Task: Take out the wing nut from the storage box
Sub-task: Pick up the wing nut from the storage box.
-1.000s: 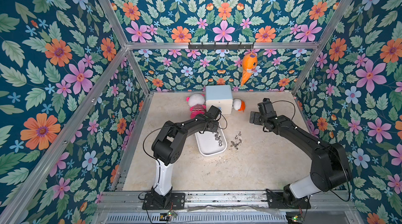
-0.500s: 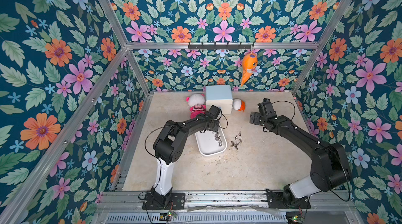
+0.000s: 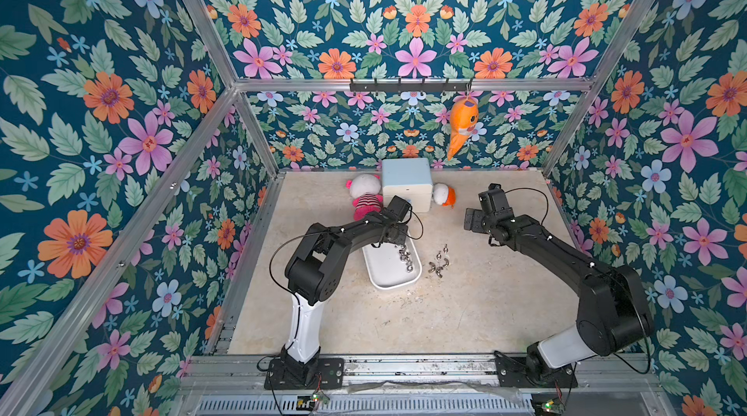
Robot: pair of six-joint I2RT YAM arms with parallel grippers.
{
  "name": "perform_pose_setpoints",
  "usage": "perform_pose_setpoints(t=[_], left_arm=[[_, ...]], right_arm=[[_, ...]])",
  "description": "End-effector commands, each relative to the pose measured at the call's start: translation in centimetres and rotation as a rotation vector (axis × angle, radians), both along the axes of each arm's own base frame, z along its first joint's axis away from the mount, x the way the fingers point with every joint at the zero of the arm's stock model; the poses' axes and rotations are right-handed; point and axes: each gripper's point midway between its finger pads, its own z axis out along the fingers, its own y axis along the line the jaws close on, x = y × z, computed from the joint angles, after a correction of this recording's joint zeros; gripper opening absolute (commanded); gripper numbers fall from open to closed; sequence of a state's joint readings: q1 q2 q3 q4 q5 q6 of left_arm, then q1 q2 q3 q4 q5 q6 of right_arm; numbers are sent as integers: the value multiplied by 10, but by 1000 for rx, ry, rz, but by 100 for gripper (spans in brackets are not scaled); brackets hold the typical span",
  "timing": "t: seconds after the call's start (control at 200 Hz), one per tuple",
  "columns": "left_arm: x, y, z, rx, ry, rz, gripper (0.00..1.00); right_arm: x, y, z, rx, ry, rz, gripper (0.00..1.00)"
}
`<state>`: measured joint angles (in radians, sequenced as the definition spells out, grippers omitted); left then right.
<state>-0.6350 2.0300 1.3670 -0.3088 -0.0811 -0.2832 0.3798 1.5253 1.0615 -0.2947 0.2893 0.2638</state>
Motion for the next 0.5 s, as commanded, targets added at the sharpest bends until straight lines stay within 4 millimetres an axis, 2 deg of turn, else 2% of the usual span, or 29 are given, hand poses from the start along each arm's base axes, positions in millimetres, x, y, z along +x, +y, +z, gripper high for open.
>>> perform_pose_setpoints(t=[0.0, 0.26, 0.495], left_arm=[[-2, 1, -1, 2, 5, 0, 11], [-3, 4, 7, -4, -16, 15, 7], [-6, 1, 27, -7, -53, 10, 7]], right_arm=[[-1, -2, 2, -9, -5, -6, 99], [-2, -2, 2, -5, -5, -6, 99], [-2, -1, 2, -3, -6, -5, 99]])
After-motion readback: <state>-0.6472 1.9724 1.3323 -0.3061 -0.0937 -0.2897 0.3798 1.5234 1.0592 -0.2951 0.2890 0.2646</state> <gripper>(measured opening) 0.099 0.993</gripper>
